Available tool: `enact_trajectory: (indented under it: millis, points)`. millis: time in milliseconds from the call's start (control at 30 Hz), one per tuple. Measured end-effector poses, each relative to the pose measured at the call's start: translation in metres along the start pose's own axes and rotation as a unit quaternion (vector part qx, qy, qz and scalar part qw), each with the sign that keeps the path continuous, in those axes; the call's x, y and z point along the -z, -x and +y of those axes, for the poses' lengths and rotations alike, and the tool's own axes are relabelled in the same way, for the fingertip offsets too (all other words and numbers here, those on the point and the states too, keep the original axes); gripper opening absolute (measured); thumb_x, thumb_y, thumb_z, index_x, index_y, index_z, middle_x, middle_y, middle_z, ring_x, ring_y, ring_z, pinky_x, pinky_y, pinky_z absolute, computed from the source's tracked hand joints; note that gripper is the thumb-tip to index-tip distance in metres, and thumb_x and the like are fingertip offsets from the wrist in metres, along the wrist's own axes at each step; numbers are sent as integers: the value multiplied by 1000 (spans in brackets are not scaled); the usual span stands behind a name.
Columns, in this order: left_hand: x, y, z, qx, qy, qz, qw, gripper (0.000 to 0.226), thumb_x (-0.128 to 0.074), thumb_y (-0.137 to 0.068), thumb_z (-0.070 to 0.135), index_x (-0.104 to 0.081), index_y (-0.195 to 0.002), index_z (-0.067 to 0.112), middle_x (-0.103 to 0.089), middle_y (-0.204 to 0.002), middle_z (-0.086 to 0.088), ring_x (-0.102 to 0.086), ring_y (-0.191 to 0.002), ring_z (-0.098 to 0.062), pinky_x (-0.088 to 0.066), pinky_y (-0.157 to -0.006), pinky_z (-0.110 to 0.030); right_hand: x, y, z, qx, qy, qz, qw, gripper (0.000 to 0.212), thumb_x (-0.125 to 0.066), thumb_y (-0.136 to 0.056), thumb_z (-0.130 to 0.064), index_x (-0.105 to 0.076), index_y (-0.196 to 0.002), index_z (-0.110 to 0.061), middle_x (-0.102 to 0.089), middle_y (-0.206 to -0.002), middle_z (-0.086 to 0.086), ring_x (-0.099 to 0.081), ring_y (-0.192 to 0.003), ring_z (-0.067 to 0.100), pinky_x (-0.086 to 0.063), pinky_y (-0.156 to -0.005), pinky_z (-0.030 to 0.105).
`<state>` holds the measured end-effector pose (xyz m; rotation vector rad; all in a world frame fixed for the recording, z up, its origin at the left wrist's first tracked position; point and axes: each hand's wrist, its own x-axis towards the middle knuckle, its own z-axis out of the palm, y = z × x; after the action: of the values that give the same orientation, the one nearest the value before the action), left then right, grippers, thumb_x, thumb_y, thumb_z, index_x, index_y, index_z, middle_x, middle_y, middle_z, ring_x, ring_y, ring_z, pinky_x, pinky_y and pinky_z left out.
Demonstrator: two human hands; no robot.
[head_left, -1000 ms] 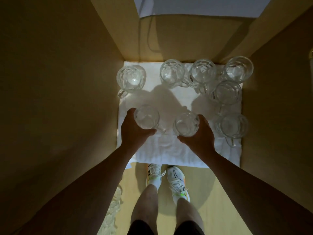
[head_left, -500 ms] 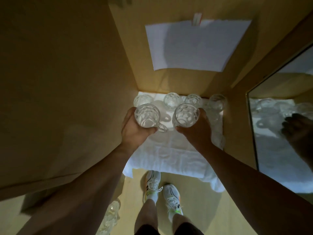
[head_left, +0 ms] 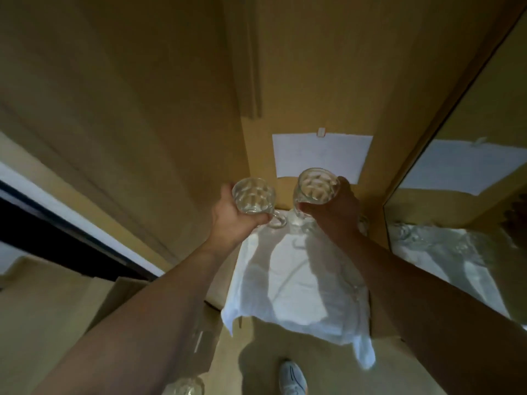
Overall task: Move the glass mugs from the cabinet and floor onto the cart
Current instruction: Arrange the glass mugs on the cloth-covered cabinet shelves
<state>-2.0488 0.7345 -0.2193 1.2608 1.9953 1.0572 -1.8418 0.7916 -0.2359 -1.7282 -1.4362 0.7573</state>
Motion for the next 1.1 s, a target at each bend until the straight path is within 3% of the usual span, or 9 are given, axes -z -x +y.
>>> enact_trajectory:
  millis: [133, 300, 533, 667, 800, 933, 1000, 1100]
  points:
    - [32, 17, 31, -43, 22, 12, 999, 83, -96, -49, 37, -50, -116, 21, -63, -108, 4, -62, -98, -16, -50, -79, -27, 31, 20, -38, 17, 5, 15, 1000, 109, -89, -45, -54, -44, -137, -18, -66, -122, 5, -63, -111, 29, -56, -91, 40]
    - [75, 45, 68, -101, 72, 28, 992, 84, -97, -49, 38, -49, -117, 25, -63, -111, 7, -62, -100, -14, -48, -82, -26, 70, 61, -81, 42, 3, 50, 998, 91, -91, -48, -49, -52, -126, -18, -67, -120, 2, -64, -109, 26, -54, -85, 34]
    - [129, 104, 102, -168, 142, 28, 975, 86, -98, -49, 38, -50, -119, 31, -60, -108, 17, -60, -100, -7, -45, -82, -21, 120, 137, -126, 83, -20, 97, 992, 85, -91, -52, -52, -54, -121, -19, -64, -108, -6, -63, -102, 22, -51, -80, 32]
    - [151, 140, 107, -189, 175, 20, 966, 88, -97, -49, 43, -51, -123, 27, -57, -111, 16, -57, -105, -10, -44, -84, -24, 145, 187, -144, 100, -27, 129, 986, 95, -86, -46, -64, -53, -124, -21, -66, -113, -3, -63, -105, 23, -52, -83, 36]
    - [166, 170, 112, -204, 194, 2, 960, 87, -97, -49, 46, -52, -121, 28, -58, -109, 16, -59, -106, -11, -50, -90, -31, 169, 231, -150, 107, -35, 153, 982, 94, -90, -54, -56, -52, -131, -18, -65, -112, -4, -61, -105, 21, -46, -82, 29]
    - [169, 197, 123, -208, 221, -20, 953, 84, -95, -43, 54, -54, -113, 34, -60, -111, 17, -60, -107, -12, -52, -97, -38, 191, 264, -151, 100, -24, 167, 981, 105, -88, -52, -61, -49, -139, -17, -66, -120, -2, -62, -112, 22, -53, -93, 37]
    - [168, 211, 132, -211, 235, -32, 948, 89, -92, -37, 60, -54, -114, 36, -60, -113, 16, -60, -107, -12, -52, -98, -40, 203, 279, -152, 101, -27, 179, 978, 103, -89, -52, -61, -50, -137, -17, -66, -119, -3, -62, -112, 21, -53, -95, 38]
    - [161, 235, 145, -226, 240, -58, 942, 88, -96, -47, 50, -53, -122, 30, -60, -113, 14, -59, -107, -10, -51, -97, -37, 224, 297, -148, 101, -33, 201, 974, 95, -91, -56, -55, -52, -133, -17, -62, -109, -7, -58, -104, 15, -49, -91, 31]
